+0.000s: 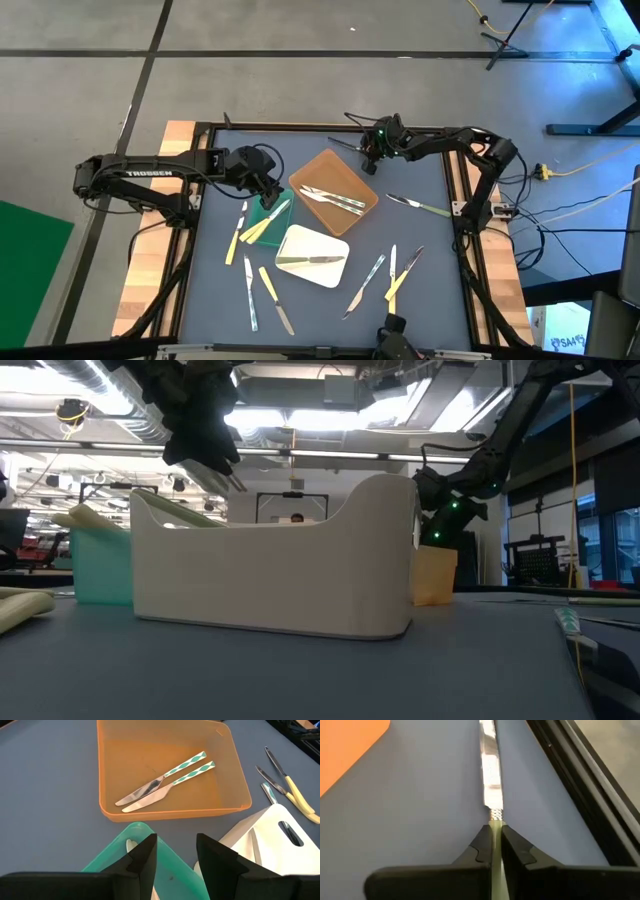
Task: Sort silverware by color (type)
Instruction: Put the green table knife into the white bin
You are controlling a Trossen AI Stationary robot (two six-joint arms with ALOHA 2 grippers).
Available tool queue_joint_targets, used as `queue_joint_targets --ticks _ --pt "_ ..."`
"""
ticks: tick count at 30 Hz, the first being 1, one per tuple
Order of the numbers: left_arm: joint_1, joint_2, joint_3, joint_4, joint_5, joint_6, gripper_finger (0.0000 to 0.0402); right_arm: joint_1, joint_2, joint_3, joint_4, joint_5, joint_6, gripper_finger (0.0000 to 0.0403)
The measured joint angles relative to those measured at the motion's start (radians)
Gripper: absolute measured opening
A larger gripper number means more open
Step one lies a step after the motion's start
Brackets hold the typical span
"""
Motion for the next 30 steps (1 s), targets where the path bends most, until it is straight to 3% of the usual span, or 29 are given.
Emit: queue_joint_targets --ticks 19,30 --pt "0.036 0.000 0.000 0.089 -0.044 0.054 0.0132 -0.001 0.000 0.000 -0.015 0.045 0.009 0.0009" --pt "0.039 0.000 0.000 0.089 -0.044 0.054 0.0132 0.000 0.001 0.000 -0.015 0.103 0.107 0.0012"
